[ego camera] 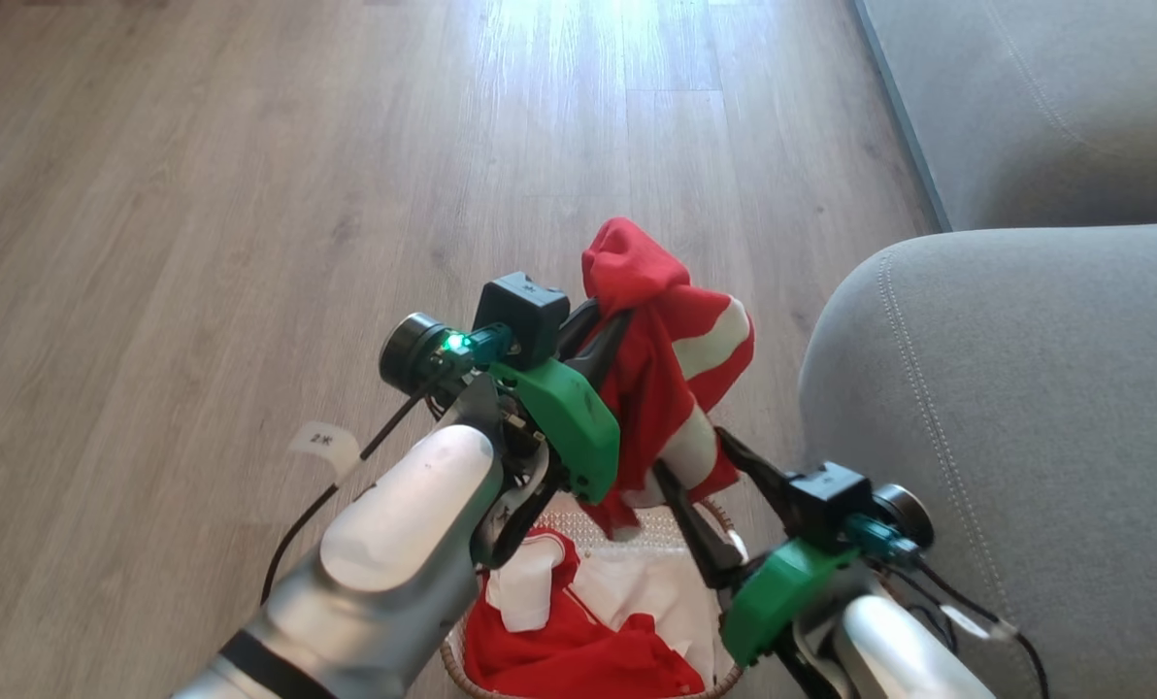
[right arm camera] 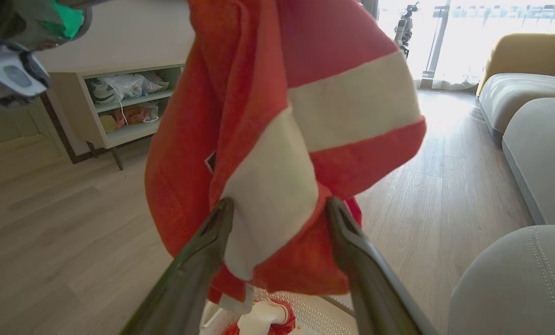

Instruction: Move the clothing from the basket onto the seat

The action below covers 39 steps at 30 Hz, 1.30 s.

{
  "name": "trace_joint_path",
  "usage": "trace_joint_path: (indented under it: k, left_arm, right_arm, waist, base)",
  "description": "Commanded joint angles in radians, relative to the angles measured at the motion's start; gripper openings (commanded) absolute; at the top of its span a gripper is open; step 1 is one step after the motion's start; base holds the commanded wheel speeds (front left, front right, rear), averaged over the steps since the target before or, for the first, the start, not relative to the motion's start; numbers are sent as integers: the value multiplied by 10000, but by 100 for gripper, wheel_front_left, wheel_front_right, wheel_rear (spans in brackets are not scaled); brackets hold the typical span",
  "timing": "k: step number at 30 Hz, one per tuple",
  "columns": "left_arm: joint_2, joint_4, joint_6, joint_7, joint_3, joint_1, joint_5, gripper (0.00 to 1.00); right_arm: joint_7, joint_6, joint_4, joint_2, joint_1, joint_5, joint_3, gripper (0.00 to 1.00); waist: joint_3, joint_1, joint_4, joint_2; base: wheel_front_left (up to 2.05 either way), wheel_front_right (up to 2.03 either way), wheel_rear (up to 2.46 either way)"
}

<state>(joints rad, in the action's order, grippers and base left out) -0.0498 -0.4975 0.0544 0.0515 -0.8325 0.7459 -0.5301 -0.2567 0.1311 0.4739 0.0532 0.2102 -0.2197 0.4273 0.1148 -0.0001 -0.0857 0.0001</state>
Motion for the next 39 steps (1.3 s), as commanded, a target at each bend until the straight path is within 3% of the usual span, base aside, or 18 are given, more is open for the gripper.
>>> trace_joint_path:
  k: [1, 9, 10, 12, 20, 21, 23, 25, 35, 39]
  left_arm:
    - [-113, 365, 84, 4, 281, 673, -41, 0]
    - [-85, 600, 113, 62, 66, 554, -133, 0]
    - [-83, 603, 117, 64, 52, 529, -156, 0]
    - [-87, 594, 145, 58, 40, 486, -179, 0]
    - [-281, 483, 326, -99, 113, 338, -210, 0]
    - [-290, 479, 366, -142, 144, 307, -229, 6]
    - [-326, 450, 403, -220, 166, 225, -255, 44]
    - [-363, 402, 337, -227, 116, 125, -298, 100]
    - [-359, 245, 235, -660, 51, -335, -530, 100]
    - [-368, 183, 163, -817, -47, -643, -641, 100]
  right_arm:
    - [-51, -4, -255, -30, 606, -69, 189, 100]
    - [-51, -4, 637, -30, 1647, -576, 962, 100]
    - [-51, -4, 775, -30, 1718, -646, 1018, 56]
    - [-51, -4, 909, -30, 1832, -766, 1044, 0]
    - [-51, -4, 918, -30, 1723, -766, 687, 0]
    - [-51, -4, 895, -30, 1695, -745, 624, 0]
    - [-51, -4, 842, -30, 1646, -670, 489, 0]
    - [-51, -4, 773, -30, 1588, -602, 341, 0]
    - [-51, -4, 151, -30, 1268, 46, -747, 0]
    - [-51, -4, -62, -30, 1151, 564, -1190, 0]
  waist:
    - [0, 1, -20, -1]
    - [23, 1, -221, -1]
    - [27, 1, -254, -1]
    - [25, 1, -308, -1]
    - [41, 1, -300, -1]
    - [45, 1, -268, -1]
    - [53, 1, -182, -1]
    - [63, 1, -78, -1]
    - [112, 1, 598, -1]
    - [132, 1, 1202, -1]
  base:
    - [0, 0, 0]
    - [0, 0, 0]
    - [0, 0, 0]
    - [0, 0, 0]
    - [0, 0, 0]
    - [0, 0, 0]
    - [0, 0, 0]
    - [0, 0, 0]
    - [0, 0, 0]
    - [0, 0, 0]
